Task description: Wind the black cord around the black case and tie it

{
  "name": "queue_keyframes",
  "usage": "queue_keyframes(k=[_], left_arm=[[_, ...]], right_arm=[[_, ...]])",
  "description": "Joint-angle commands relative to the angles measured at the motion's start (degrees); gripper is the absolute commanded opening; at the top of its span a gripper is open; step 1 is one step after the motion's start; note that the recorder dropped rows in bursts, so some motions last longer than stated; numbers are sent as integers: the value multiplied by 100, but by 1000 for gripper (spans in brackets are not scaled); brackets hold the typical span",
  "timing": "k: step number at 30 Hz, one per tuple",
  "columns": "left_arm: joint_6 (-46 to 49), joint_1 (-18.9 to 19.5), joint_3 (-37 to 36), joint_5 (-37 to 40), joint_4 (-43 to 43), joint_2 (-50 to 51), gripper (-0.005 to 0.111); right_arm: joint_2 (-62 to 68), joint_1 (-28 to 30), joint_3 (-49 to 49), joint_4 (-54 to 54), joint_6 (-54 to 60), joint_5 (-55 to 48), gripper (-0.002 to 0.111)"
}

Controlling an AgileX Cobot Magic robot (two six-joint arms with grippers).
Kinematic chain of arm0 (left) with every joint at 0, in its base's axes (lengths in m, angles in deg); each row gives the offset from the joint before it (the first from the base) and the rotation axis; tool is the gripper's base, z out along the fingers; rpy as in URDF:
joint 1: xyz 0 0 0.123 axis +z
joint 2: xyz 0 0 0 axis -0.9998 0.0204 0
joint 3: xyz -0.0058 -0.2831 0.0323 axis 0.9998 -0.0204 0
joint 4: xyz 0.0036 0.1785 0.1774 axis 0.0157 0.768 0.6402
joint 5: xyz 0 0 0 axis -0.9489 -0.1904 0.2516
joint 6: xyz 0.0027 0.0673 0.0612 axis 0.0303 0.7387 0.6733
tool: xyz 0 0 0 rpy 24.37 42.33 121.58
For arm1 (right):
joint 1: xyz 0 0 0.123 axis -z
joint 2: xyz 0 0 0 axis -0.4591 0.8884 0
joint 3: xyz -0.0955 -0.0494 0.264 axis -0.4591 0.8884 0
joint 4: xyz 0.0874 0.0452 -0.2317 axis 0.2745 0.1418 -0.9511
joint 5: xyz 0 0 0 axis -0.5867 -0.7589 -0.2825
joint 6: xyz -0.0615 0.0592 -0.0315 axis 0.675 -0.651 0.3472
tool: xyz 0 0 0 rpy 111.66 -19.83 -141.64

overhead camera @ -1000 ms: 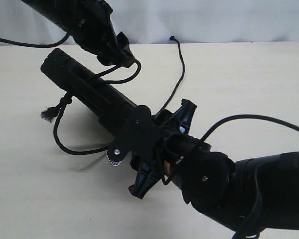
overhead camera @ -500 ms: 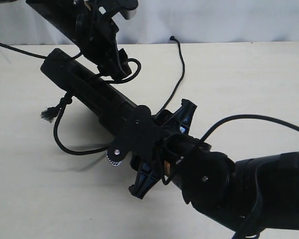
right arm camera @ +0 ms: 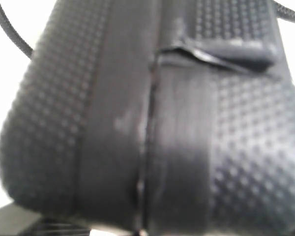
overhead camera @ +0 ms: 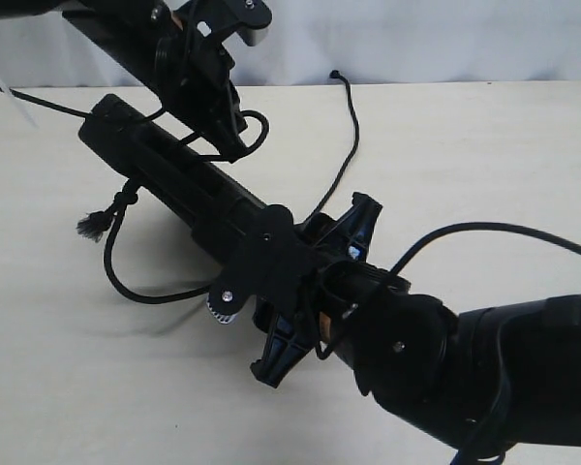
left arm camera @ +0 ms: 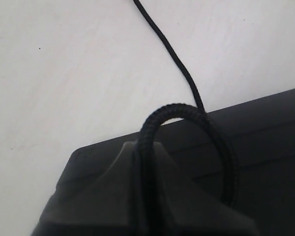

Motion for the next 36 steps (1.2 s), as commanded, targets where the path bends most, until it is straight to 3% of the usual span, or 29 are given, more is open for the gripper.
queue_keyframes(k=[1,10,22,29,32,36], left_arm=[[9,-39,8,-49,23,-191,0],[-10,-39,8,254,37,-227,0],[-10,-39,8,-120,23,-227,0],[0,145,-3,-123,33,-227,0],[154,375,-366,-669,11,-227,0],[374,375,-673,-1435,-147,-227,0]], right_arm=[[213,25,127,234,156,1226,4],[213,25,127,234,411,1883,4],[363,25,127,234,1342,1067,4],[1145,25,-505,234,1598,588,4],[1405,38,-613,234,1668,183,4],[2020,38,-1363,527,2307,-130,4]])
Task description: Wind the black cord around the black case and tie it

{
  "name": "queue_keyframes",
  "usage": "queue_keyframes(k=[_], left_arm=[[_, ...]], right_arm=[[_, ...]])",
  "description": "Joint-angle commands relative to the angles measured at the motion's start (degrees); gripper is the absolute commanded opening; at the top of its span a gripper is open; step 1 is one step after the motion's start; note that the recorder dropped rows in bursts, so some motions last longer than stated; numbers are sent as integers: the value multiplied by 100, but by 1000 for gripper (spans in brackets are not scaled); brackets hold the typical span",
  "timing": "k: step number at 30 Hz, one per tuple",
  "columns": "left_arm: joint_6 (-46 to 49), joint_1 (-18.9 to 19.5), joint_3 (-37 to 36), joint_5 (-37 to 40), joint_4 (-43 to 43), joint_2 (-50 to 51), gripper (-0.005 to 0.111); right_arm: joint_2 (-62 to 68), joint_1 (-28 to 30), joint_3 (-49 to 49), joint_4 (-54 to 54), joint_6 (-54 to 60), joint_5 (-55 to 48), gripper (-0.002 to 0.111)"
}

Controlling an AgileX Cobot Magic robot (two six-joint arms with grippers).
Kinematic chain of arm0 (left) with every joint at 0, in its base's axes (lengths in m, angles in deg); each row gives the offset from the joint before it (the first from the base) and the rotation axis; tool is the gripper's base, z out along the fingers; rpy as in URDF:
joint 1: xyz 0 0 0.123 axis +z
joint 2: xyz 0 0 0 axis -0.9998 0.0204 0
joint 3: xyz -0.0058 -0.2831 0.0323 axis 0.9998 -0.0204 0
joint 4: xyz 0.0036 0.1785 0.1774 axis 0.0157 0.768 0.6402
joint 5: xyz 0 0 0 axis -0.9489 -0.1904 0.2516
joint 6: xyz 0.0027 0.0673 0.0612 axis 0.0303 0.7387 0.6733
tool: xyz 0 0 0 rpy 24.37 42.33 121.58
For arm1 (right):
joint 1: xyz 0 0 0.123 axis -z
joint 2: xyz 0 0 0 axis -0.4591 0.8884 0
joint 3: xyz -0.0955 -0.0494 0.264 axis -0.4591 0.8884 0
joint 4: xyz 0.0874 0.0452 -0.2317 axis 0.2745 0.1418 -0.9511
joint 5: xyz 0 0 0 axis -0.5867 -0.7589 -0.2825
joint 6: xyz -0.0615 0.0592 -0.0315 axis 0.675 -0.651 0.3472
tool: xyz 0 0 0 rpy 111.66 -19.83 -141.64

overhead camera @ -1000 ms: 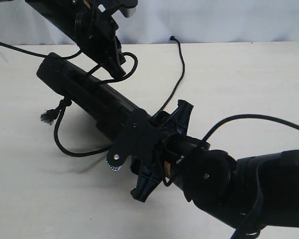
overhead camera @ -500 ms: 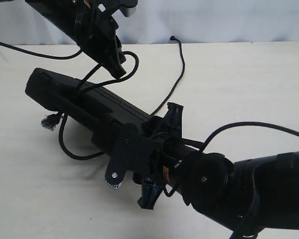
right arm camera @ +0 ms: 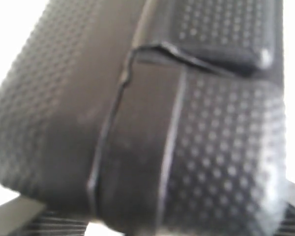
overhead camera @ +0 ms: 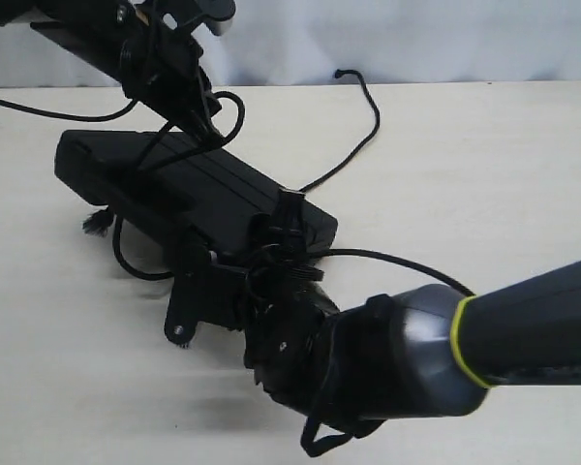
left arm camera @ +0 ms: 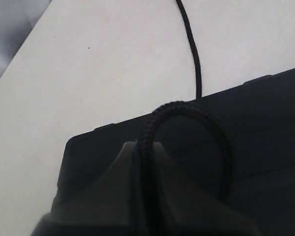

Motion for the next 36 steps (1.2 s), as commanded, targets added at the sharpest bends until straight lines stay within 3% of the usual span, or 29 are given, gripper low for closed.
queue_keyframes(k=[1,4,7,10,13,25,36], left_arm=[[110,-8,-261,-693,-84,-35,0],[110,-8,-372,-965,-83,-35,0],[110,-8,-372,-904,-83,-35,0],[110,-8,-372,-832,-83,-35,0],[110,-8,-372,-676,-135,-35,0],[127,-8,-372,-454,-175,-35,0],[127,-8,-372,-396,-263,-35,0]], right_arm=[[578,75,-460,865,661,592,4],[799,87,-813,1363,1137,523,7],[862,87,-968,1761,1143,574,28],[862,-67,-995,2680,1652,600,59],[862,-572,-995,2843,1903,106,74],[-188,-627,-589,3250,1906,118,76],[-1160,334,9,3611,1700,1607,76]])
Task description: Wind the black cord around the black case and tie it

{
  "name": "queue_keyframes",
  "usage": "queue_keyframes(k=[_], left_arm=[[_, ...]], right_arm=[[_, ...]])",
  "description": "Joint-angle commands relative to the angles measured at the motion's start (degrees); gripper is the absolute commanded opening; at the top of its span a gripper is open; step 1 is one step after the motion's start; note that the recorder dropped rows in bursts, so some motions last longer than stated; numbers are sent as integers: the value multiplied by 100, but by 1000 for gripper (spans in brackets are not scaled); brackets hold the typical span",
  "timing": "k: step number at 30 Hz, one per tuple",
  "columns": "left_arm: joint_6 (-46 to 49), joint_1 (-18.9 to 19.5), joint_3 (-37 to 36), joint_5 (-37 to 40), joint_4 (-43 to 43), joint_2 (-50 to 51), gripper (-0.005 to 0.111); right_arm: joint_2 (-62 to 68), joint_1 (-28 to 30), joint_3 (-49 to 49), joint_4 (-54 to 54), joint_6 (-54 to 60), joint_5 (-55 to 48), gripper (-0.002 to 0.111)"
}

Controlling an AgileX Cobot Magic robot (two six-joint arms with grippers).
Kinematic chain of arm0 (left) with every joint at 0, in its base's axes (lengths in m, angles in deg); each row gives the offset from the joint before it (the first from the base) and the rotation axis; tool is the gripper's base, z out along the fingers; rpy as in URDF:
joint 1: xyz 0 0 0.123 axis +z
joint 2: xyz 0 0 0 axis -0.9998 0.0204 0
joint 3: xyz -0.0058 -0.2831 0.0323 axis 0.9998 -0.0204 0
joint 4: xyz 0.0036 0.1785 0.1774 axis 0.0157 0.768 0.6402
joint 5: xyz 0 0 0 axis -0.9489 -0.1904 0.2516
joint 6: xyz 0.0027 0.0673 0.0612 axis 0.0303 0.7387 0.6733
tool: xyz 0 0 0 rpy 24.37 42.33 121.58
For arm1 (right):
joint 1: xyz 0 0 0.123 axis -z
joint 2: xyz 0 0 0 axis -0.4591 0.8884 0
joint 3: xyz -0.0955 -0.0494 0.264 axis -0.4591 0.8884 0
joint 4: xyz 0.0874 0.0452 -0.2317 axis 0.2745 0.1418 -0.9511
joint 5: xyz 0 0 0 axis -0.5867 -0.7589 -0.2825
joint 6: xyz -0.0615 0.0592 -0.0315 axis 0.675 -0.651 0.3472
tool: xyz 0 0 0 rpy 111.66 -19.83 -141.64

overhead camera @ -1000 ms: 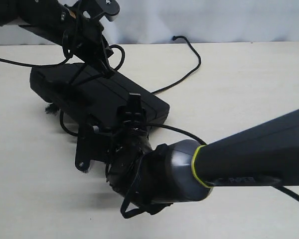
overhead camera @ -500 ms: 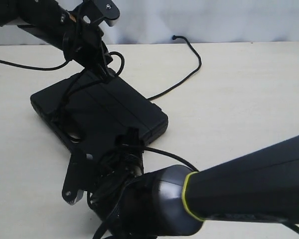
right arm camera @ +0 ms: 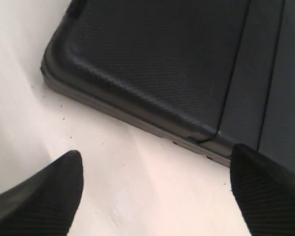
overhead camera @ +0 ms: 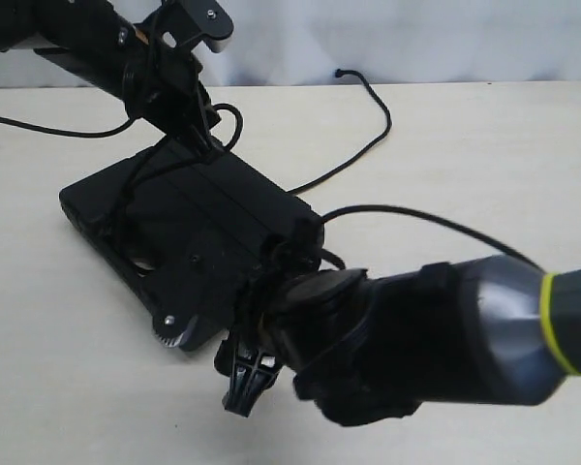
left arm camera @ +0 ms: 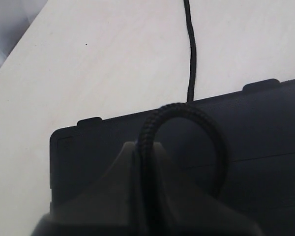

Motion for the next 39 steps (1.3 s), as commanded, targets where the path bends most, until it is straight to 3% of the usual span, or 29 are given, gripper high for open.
queue_keyframes(k=[1,18,26,31,33,36,39], left_arm=[[-3,-8,-13,2,-124,-35,0],[-3,17,-13,48,-237,-35,0],[-3,27,-13,35,-226,-35,0],[-3,27,-13,70,-238,-35,0],[-3,27,-13,113,-238,-35,0],[-3,27,-13,153,-238,-35,0],[-3,27,-13,153,-238,-35,0]], right_arm=[[-349,476,185,81,-275,493,76],[-559,2134,184,1634,59,1203,76],[-559,2795,139,1984,48,1367,55],[-559,3050,-81,2033,-130,1319,26],[-559,3188,-207,2033,-336,1252,20],[-548,3390,-450,2094,-507,1082,21],[-438,3530,-739,2230,-393,815,31]])
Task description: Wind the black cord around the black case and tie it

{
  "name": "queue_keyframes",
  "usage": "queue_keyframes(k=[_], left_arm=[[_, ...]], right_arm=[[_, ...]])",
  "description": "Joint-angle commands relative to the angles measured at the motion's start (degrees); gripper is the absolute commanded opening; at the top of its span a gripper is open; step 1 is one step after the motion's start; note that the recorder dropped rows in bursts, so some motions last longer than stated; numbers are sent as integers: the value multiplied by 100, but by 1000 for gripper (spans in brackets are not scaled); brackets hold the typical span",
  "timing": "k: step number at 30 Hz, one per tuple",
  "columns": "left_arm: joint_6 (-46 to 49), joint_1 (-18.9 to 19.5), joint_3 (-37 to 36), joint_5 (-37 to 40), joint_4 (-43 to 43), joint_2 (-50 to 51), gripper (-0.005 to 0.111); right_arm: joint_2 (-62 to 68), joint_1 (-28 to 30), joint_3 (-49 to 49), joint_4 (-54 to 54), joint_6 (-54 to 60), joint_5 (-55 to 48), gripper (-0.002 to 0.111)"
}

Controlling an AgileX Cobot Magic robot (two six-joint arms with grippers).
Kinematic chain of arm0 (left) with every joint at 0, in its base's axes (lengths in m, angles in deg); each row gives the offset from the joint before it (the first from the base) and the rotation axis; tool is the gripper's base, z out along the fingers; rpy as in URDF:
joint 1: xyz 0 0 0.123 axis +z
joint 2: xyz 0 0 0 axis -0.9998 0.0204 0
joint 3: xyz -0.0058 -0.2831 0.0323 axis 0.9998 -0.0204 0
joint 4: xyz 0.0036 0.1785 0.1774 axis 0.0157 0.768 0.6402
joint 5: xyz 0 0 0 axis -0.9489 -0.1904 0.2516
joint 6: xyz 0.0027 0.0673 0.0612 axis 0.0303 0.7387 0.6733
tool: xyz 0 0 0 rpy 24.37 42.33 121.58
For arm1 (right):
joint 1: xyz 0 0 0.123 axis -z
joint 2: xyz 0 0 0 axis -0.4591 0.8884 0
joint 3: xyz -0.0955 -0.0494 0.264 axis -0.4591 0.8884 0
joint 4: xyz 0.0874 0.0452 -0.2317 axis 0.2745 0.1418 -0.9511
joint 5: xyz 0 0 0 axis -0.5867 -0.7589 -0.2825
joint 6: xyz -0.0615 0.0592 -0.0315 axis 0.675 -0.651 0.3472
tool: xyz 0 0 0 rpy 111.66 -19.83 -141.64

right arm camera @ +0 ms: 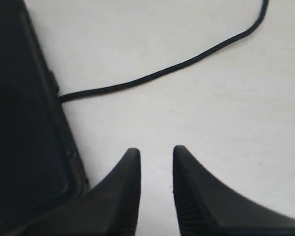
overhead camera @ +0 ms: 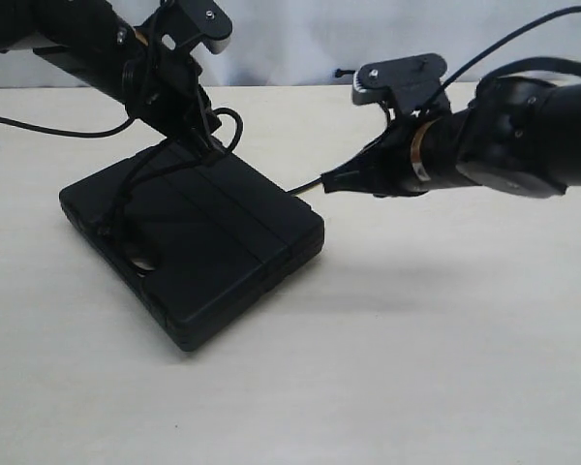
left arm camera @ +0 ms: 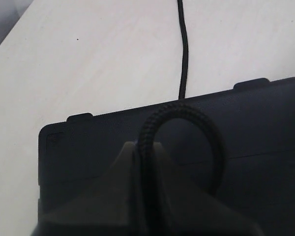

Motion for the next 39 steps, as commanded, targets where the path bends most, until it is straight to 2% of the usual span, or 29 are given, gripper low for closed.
queue_keyframes(k=[1,4,13,21,25,30,39], left_arm=[[-3,19,-13,22,-63,-35,0],[-3,19,-13,22,-63,-35,0],[-3,19,-13,45,-63,-35,0],[10,19,-13,34,-63,-35,0],[10,19,-13,34,-63,-35,0],[10,19,-13,22,-63,-35,0],[10,19,-13,12,-63,-35,0]], right_arm=[[154,222,-413,153,52,-384,35],[466,334,-809,235,163,-651,41],[1686,919,-2028,1006,432,-652,41],[2862,981,-3406,1314,1135,-918,41],[3347,1181,-4228,2168,1984,-1497,41],[3732,1479,-4797,3515,3077,-1545,41],[4190,1613,-5479,3945,3242,-1572,41]])
